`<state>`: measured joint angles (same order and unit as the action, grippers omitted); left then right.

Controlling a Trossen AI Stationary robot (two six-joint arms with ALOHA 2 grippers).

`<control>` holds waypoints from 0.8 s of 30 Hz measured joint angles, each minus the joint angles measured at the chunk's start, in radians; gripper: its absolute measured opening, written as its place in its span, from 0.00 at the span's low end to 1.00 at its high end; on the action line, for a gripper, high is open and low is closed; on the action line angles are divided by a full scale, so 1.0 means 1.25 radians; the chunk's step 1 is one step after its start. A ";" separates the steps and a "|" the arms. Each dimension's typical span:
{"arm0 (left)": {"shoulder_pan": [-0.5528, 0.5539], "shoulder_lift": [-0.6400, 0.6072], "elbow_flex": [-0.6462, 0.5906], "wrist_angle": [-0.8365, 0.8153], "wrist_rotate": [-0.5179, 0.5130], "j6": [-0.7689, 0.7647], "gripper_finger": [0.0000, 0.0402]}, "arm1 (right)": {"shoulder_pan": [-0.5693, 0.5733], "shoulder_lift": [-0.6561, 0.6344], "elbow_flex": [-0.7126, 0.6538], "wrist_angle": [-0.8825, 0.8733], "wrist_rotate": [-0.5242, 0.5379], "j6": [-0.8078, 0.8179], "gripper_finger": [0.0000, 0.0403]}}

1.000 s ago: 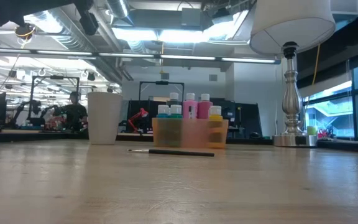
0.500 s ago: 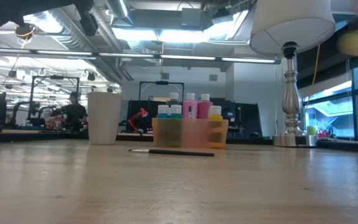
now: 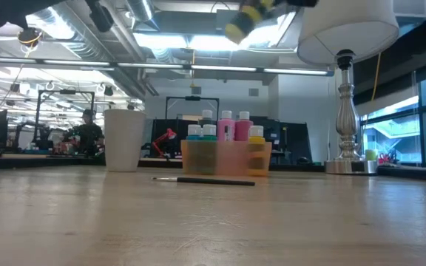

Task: Pick & Place Paint Supplies
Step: Put the yellow paint bottle into the orange bin

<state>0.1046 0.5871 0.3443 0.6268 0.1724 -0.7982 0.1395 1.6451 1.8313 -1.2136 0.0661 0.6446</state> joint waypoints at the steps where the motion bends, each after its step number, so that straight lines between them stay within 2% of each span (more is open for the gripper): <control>1: 0.006 -0.012 0.000 -0.001 0.008 0.000 0.16 | -0.019 0.000 0.000 0.015 -0.010 -0.026 0.29; 8: 0.051 -0.092 0.000 -0.001 0.040 0.000 0.16 | -0.132 0.033 0.072 -0.019 -0.043 -0.167 0.29; 12: 0.078 -0.116 0.000 -0.002 0.040 0.032 0.16 | -0.178 0.115 0.212 -0.074 -0.060 -0.246 0.29; 17: 0.112 -0.123 0.000 -0.008 0.040 0.056 0.16 | -0.228 0.252 0.421 -0.228 -0.065 -0.310 0.29; 20: 0.132 -0.123 0.000 -0.016 0.041 0.056 0.16 | -0.261 0.267 0.381 -0.249 -0.096 -0.329 0.29; 22: 0.144 -0.123 0.000 -0.028 0.044 0.057 0.16 | -0.276 0.288 0.375 -0.301 -0.094 -0.334 0.29; 24: 0.157 -0.125 0.000 -0.049 0.047 0.057 0.16 | -0.282 0.308 0.375 -0.278 -0.084 -0.350 0.29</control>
<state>0.3008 0.4310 0.3439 0.5660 0.2312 -0.7267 -0.2126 2.0297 2.2999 -1.5608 -0.0390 0.2066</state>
